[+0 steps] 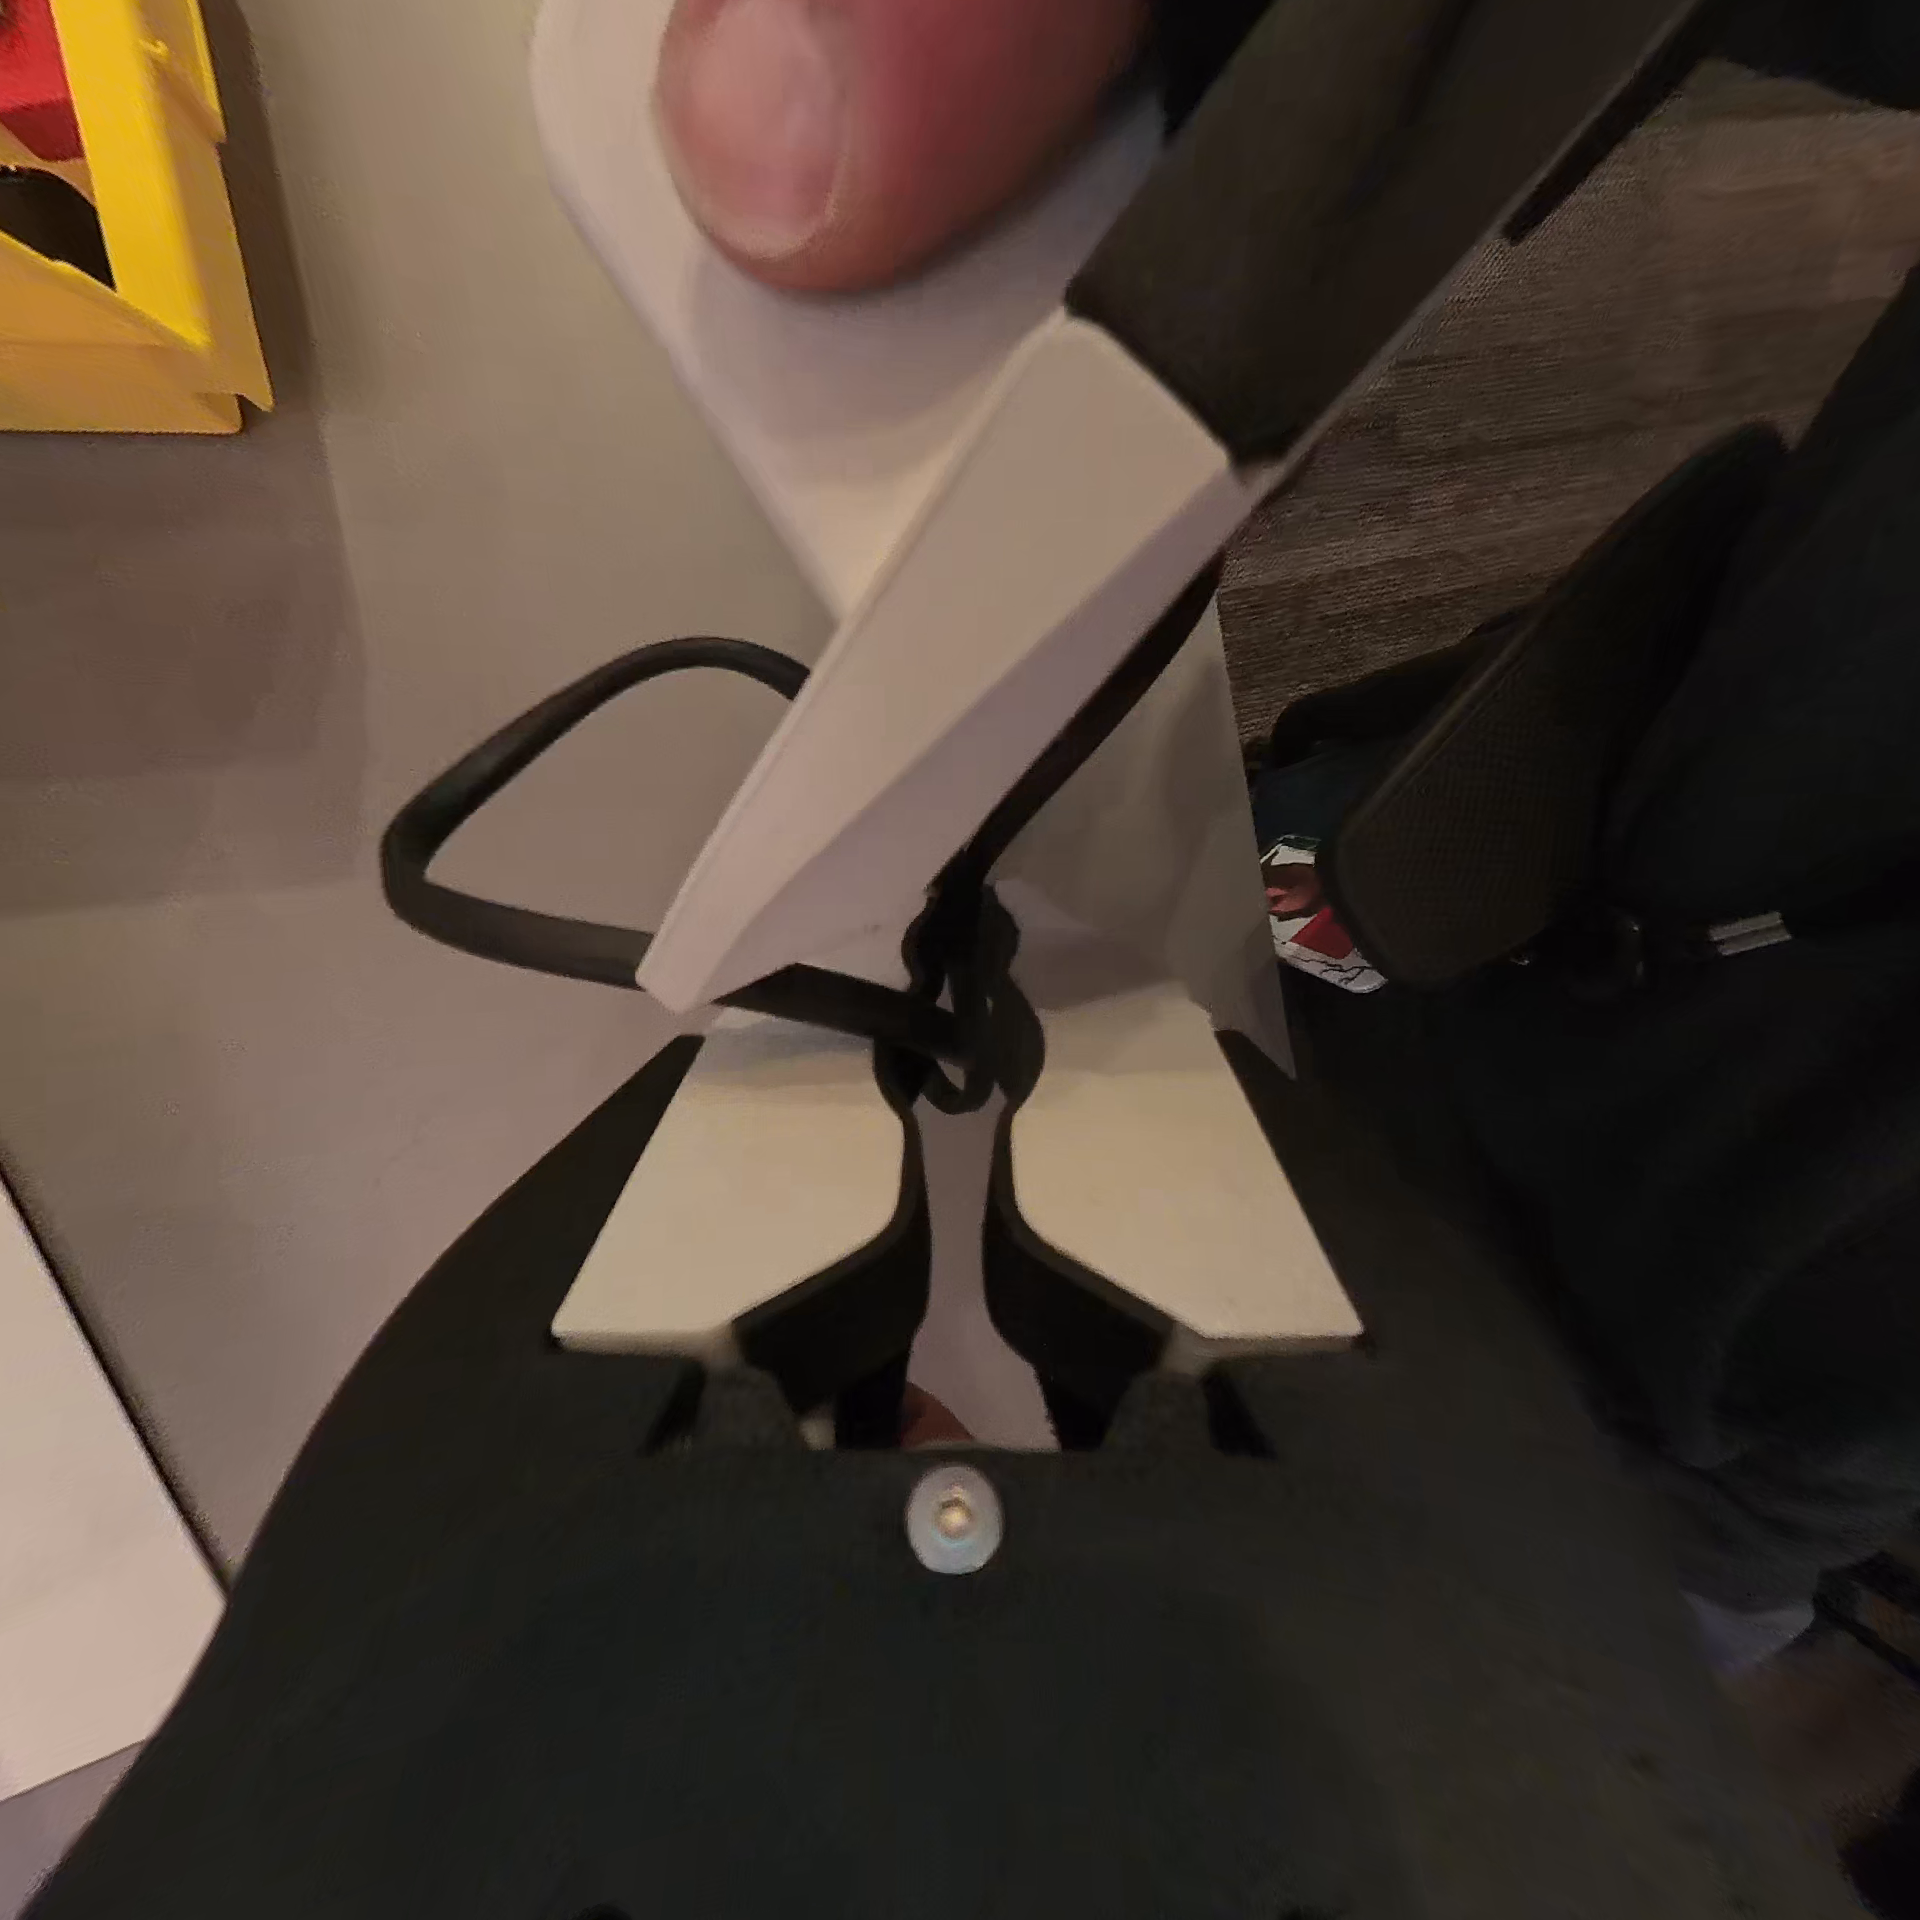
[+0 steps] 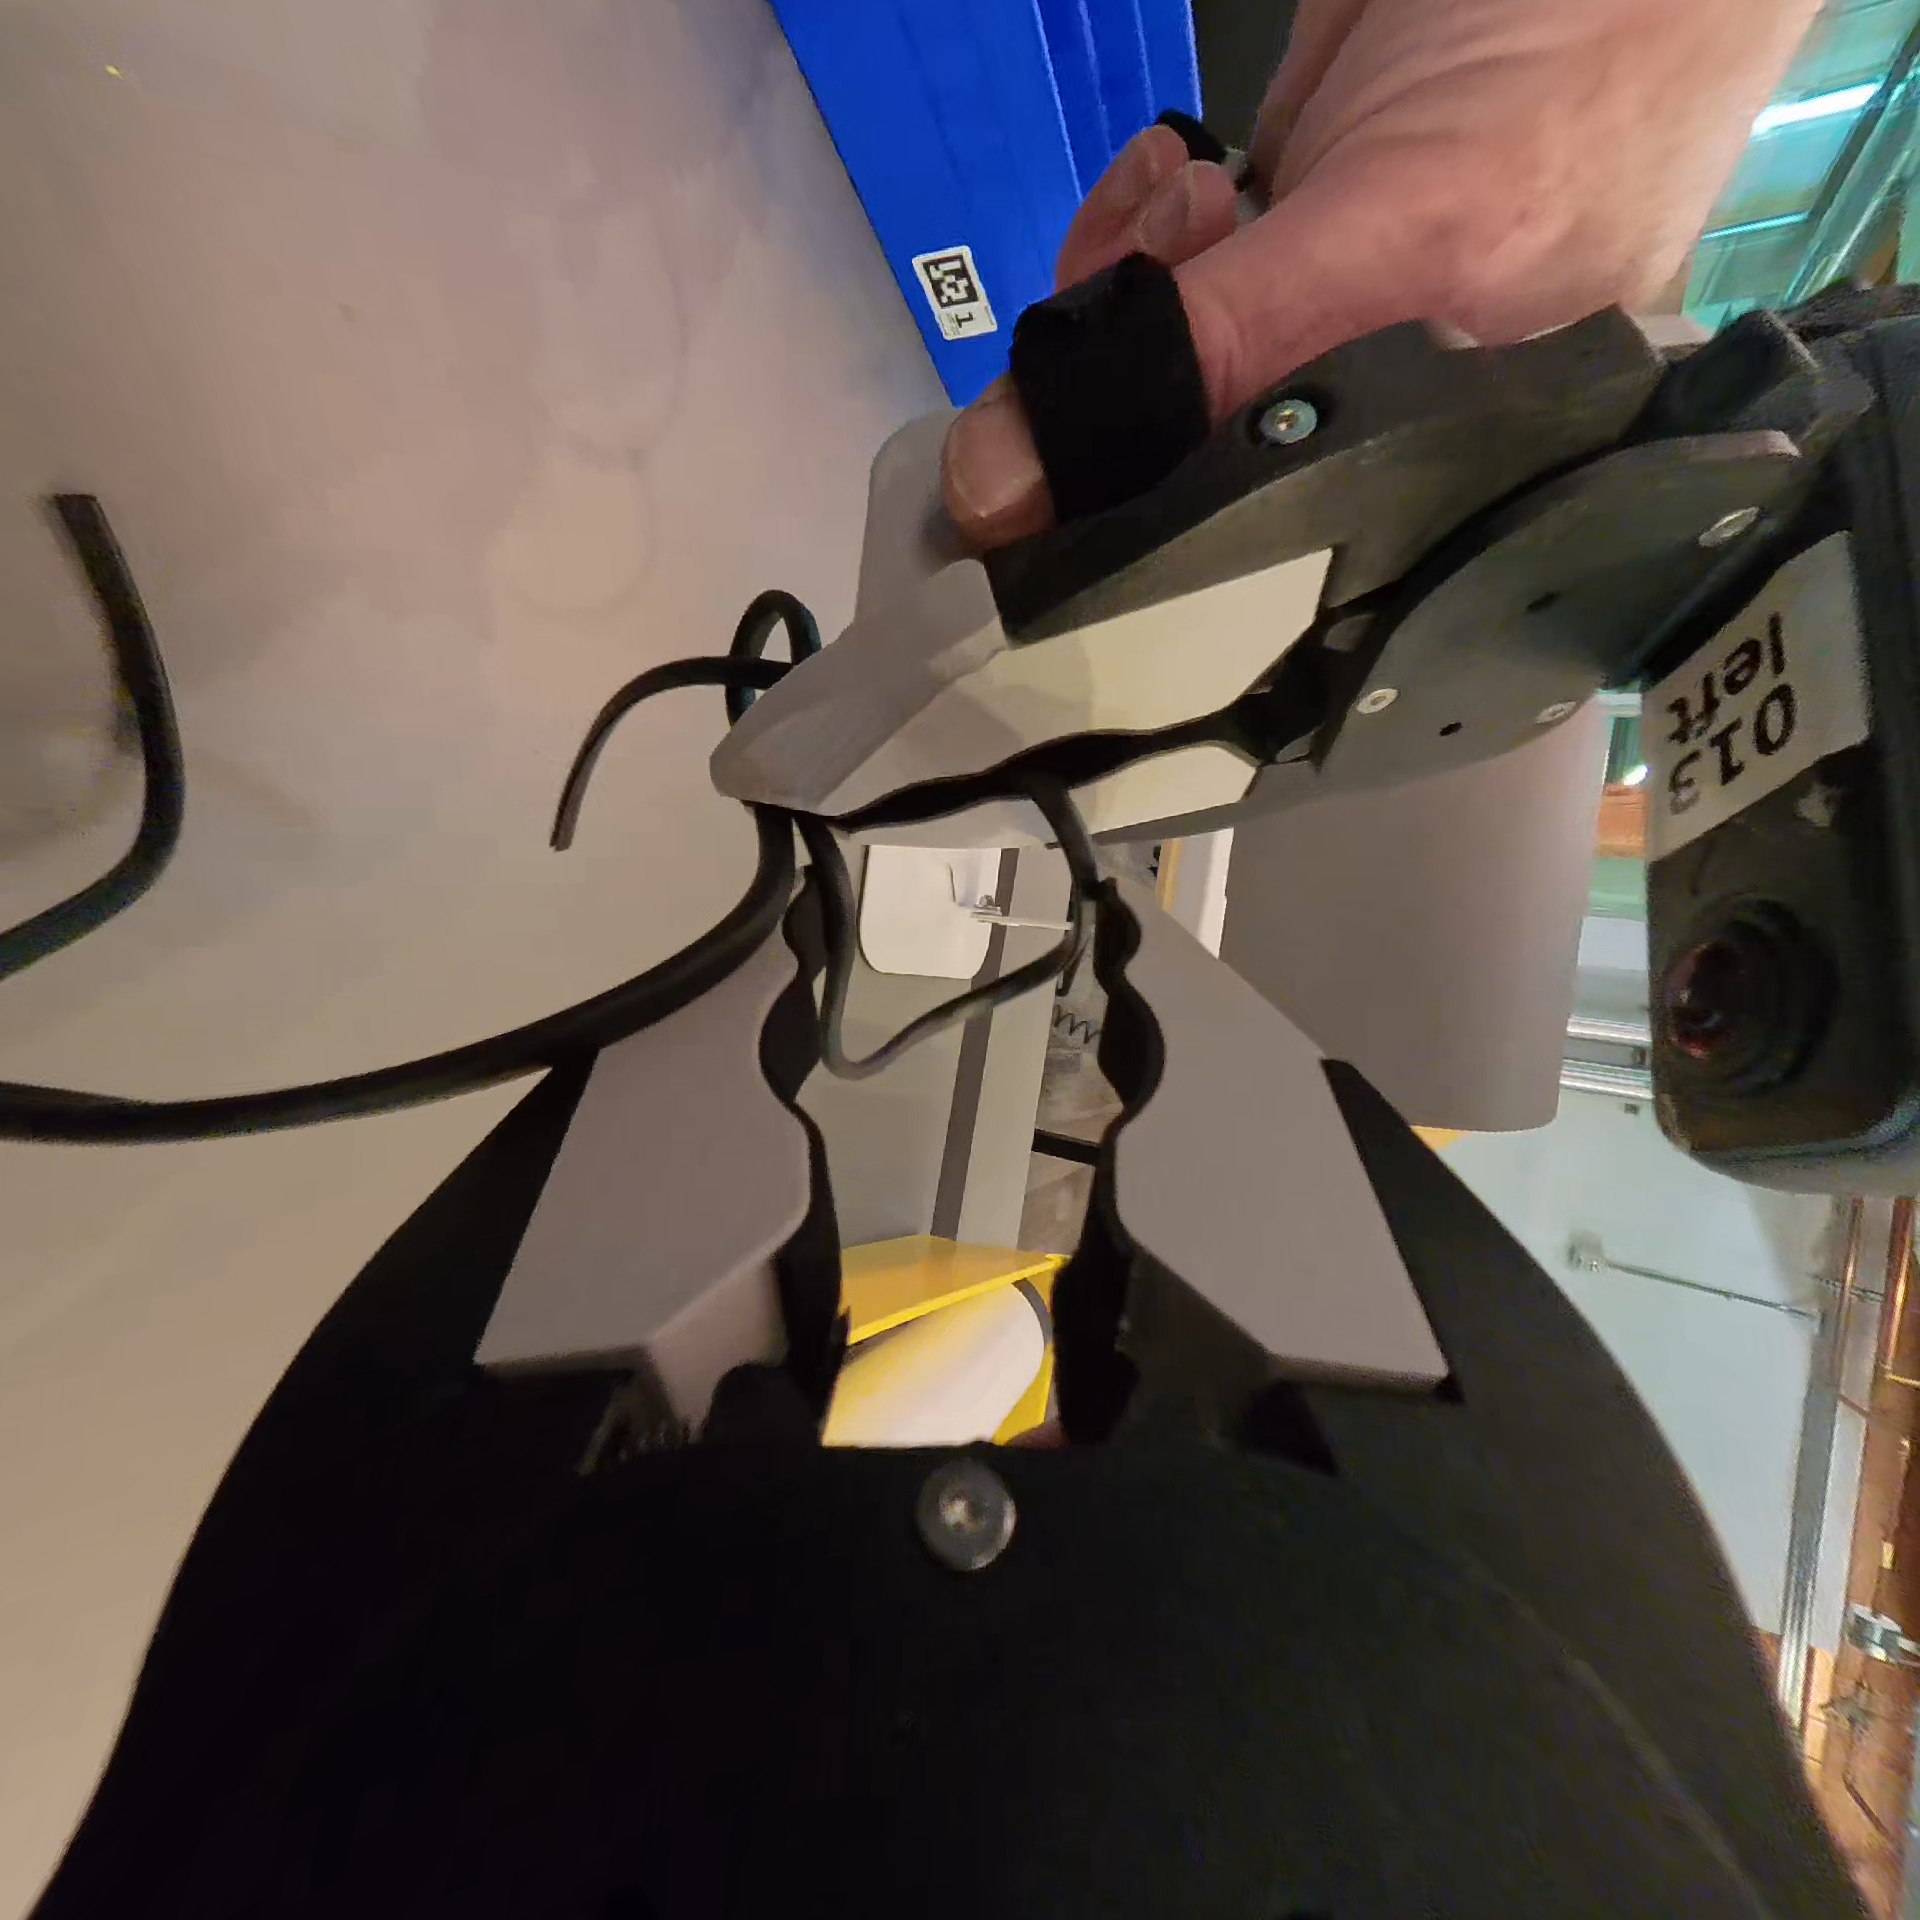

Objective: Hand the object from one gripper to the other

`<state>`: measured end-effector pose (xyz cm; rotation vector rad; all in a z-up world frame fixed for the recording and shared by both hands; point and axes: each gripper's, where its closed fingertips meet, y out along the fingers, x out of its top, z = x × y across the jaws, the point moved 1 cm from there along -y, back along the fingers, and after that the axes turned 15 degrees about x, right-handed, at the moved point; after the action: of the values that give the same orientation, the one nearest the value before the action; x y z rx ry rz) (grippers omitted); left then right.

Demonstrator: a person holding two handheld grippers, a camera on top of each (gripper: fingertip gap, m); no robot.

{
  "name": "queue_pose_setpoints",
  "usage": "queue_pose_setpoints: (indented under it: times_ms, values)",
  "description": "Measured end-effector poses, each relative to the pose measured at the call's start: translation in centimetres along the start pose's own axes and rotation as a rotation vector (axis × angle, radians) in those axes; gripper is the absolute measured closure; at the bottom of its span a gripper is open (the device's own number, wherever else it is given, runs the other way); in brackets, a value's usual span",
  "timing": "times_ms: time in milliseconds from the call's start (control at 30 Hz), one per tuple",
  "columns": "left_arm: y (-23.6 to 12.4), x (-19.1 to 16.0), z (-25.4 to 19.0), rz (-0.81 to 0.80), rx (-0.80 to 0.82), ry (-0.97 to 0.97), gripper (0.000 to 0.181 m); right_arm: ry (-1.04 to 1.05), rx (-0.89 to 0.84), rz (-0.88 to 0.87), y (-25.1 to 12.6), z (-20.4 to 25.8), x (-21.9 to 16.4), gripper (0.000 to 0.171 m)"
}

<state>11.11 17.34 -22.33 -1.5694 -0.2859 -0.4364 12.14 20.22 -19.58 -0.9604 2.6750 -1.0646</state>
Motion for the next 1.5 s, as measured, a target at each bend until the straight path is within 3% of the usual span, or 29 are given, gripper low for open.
queue_pose_setpoints:
  times_ms: [133,300,700,800,967,1000,1133,1367,1500]
  values:
    - [0.1,-0.3,0.3,0.048,0.047,0.043,0.176,-0.034,0.024,0.027,0.4,0.3,0.1,0.138]
    - [-0.2,-0.4,0.5,0.076,0.076,0.091,0.176,-0.045,0.051,0.028,0.4,0.5,0.0,0.171]
    - [-0.8,0.1,2.0,0.071,0.287,0.245,0.175,0.158,0.067,-0.069,0.2,0.1,-0.8,0.171]
    - [-1.0,0.1,1.8,0.071,0.238,0.173,0.176,0.102,-0.015,-0.029,0.1,-0.3,-0.8,0.171]
    - [-0.8,-0.5,1.1,0.065,0.077,0.090,0.176,0.020,-0.195,0.031,-0.9,-1.9,-0.5,0.113]
    - [-0.6,-0.6,0.9,0.074,0.054,0.093,0.176,0.011,-0.219,0.034,-1.0,-2.2,-0.4,0.094]
    - [0.1,-1.0,0.4,0.125,0.036,0.119,0.176,-0.012,-0.140,0.020,-0.1,-1.7,-0.2,0.089]
    - [0.4,-1.2,1.2,0.189,0.122,0.187,0.176,0.071,0.041,0.002,1.7,-0.3,-0.8,0.116]
    - [0.5,-1.3,1.9,0.231,0.209,0.234,0.176,0.072,0.097,0.033,2.3,0.5,-1.2,0.158]
